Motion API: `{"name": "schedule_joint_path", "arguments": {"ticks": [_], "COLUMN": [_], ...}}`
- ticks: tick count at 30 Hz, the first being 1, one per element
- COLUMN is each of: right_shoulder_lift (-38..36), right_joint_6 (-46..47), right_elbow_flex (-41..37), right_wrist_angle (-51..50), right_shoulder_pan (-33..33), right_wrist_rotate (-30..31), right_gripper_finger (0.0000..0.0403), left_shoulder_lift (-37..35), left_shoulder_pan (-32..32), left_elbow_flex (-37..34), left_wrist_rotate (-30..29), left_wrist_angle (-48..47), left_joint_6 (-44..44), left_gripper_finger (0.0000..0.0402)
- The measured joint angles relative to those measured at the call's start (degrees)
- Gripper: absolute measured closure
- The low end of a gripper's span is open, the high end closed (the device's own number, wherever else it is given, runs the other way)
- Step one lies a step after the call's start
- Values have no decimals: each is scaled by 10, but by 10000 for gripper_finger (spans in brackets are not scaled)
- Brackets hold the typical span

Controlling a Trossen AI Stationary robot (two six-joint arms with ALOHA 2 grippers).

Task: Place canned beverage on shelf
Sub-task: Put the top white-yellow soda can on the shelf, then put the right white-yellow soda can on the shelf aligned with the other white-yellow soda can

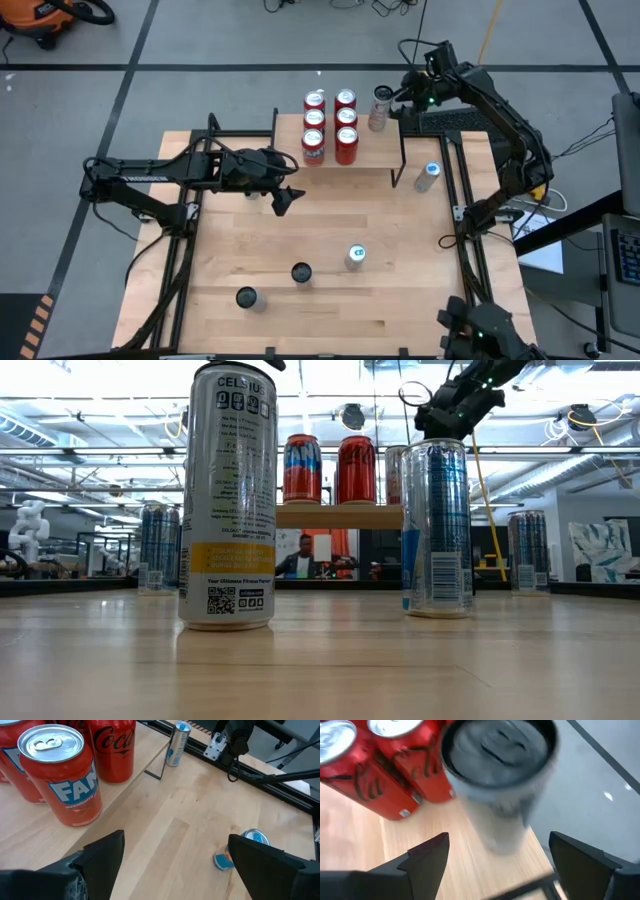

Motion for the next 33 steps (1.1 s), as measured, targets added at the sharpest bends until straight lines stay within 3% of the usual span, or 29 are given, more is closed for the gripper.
{"name": "schedule_joint_path", "arguments": {"ticks": [6,15,23,33], "right_shoulder_lift": [-48,-145,-202,-223], "right_joint_6": [54,208,342,478], "right_elbow_flex": [0,0,0,0], "right_wrist_angle": [-31,-88,-159,-160], "right_shoulder_pan": [15,75,182,339], "right_wrist_rotate": [56,130,125,113], "right_gripper_finger": [85,85,85,85], "left_shoulder_lift": [0,0,0,0], "left_shoulder_pan": [0,0,-1,-5], "left_elbow_flex": [0,0,0,0], "left_wrist_rotate": [0,-7,-10,-3], "left_wrist_angle": [0,1,1,-13], "left_joint_6": [11,19,-10,-70], "left_gripper_finger": [43,43,43,43]}}
